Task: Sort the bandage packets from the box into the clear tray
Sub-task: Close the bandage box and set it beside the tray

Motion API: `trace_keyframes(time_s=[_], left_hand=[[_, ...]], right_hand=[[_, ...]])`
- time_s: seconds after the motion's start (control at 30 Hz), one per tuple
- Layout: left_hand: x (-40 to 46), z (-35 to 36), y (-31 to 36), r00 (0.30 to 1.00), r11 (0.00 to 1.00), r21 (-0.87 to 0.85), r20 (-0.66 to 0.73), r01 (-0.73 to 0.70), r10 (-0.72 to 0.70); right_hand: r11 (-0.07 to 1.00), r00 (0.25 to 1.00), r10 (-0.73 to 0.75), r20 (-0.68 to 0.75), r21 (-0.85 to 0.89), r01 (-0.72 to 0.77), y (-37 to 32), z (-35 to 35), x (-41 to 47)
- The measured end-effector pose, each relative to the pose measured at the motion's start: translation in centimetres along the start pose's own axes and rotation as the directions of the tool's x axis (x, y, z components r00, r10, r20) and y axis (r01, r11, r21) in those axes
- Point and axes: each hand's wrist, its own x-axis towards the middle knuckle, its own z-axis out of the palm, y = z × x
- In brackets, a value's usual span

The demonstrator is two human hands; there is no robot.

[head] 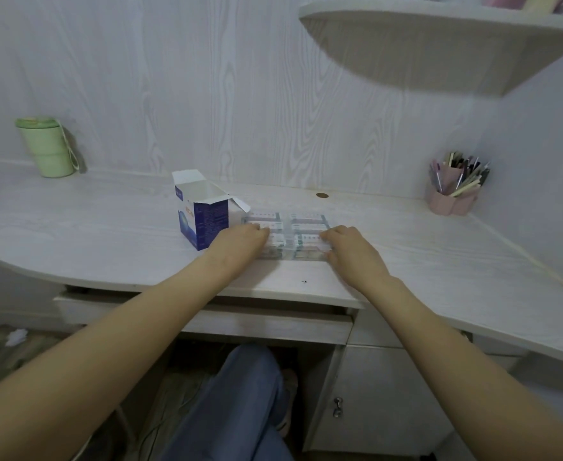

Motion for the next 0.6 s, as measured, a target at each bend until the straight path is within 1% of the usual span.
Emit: trace_keyframes(time_s=[0.1, 0.33, 0.43, 0.53, 0.6], left_hand=[[0.1, -0.2, -0.4, 0.999, 0.995, -0.088, 0.013, 0.041, -0.040], [0.2, -0.3, -0.6, 0.998, 0.993, -0.117, 0.055, 0.002, 0.005], [0.1, -0.8, -0.7, 0.995, 0.994, -0.104, 0.083, -0.037, 0.045], [0.2, -1.0, -0.6, 0.984, 0.989, -0.030, 0.101, -0.143, 0.146], [0.1, -1.3, -0.5, 0.980, 0.985, 0.006, 0.101, -0.175, 0.174]], right_hand=[[1.000, 1.000, 0.009, 0.018, 0.016, -0.010, -0.3, -0.4, 0.0], [0.990, 0.995, 0.051, 0.091, 0.125, -0.062, -1.1, -1.3, 0.4], [0.994, 0.992, 0.062, 0.112, 0.086, -0.072, -1.4, -1.6, 0.3], [0.998, 0.990, 0.054, 0.132, 0.013, -0.056, -1.8, -1.8, 0.3], [0.999, 0.987, 0.048, 0.154, -0.029, -0.044, -1.9, -2.0, 0.4]])
